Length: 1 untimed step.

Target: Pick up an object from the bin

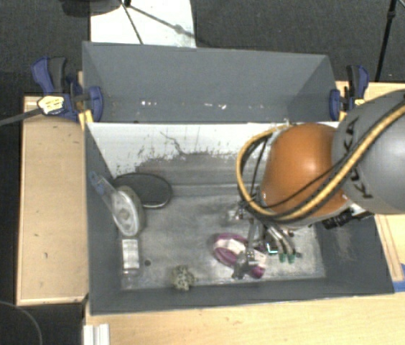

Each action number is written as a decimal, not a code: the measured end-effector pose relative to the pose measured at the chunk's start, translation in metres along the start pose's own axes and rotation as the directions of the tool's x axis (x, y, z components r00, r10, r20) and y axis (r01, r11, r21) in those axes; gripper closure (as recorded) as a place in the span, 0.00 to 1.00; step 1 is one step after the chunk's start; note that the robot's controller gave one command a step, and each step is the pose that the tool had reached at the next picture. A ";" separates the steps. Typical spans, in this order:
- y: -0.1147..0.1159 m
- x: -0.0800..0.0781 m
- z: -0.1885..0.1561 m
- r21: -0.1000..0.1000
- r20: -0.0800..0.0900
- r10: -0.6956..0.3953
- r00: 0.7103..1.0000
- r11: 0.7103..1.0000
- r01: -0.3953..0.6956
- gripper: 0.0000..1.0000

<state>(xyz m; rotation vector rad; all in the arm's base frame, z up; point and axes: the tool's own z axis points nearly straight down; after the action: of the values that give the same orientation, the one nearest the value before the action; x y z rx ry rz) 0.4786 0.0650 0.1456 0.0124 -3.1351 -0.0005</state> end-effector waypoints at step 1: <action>-0.023 -0.010 0.075 -0.003 0.014 0.106 0.994 0.994 -0.106 0.00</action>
Offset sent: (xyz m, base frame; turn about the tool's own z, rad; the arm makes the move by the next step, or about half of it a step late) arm 0.0075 -0.0233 -0.0756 0.1097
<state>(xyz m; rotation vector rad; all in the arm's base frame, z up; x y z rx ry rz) 0.4884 0.0417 0.0706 -0.1548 -3.1455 -0.0035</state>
